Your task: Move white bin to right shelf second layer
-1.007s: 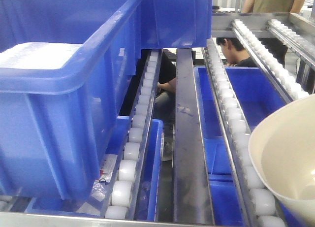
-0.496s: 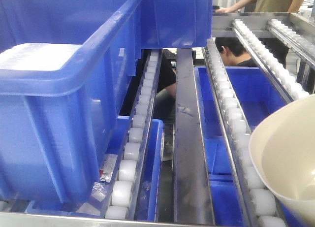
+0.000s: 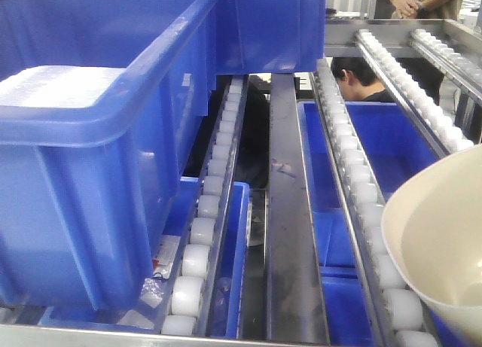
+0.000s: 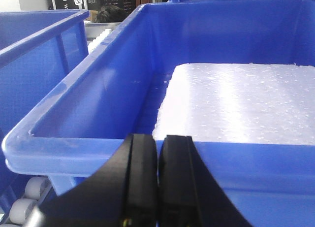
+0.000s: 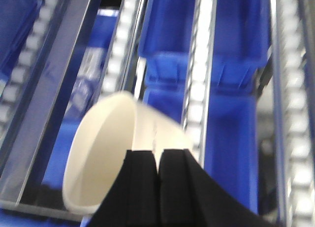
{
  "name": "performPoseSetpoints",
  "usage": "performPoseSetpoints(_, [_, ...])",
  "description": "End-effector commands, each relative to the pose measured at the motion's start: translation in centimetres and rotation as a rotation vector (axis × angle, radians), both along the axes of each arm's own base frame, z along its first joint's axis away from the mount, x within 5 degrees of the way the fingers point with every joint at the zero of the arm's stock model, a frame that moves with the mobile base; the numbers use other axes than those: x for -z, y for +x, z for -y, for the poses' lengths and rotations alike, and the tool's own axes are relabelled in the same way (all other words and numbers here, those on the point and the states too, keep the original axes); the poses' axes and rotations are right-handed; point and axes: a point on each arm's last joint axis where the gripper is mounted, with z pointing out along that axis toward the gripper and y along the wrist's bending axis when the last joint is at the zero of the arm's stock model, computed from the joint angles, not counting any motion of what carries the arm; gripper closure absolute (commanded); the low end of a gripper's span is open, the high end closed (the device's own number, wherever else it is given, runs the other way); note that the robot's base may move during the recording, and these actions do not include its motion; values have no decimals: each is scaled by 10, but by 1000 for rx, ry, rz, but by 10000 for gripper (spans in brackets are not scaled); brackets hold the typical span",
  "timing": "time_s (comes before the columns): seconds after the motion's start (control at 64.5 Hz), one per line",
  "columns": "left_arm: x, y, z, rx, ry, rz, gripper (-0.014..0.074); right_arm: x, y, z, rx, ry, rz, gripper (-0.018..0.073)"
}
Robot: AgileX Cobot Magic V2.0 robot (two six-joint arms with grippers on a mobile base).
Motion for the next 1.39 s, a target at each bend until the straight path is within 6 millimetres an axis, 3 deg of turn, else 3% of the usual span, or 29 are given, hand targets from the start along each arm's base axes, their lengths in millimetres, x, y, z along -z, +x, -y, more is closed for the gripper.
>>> performPoseSetpoints(0.0, [4, 0, 0, -2, -9, 59, 512, -11, 7, 3, 23, -25, 163, 503])
performPoseSetpoints(0.232, [4, 0, 0, -2, -9, 59, 512, 31, -1, 5, 59, -17, 455, 503])
performPoseSetpoints(0.48, [4, 0, 0, -2, -9, 59, 512, 93, -12, 6, 62, -40, 467, 503])
performPoseSetpoints(0.682, [4, 0, 0, -2, -9, 59, 512, 119, -8, 8, 82, -21, 606, 503])
performPoseSetpoints(1.379, [4, 0, 0, -2, -9, 59, 512, 119, -8, 8, 84, -10, 600, 503])
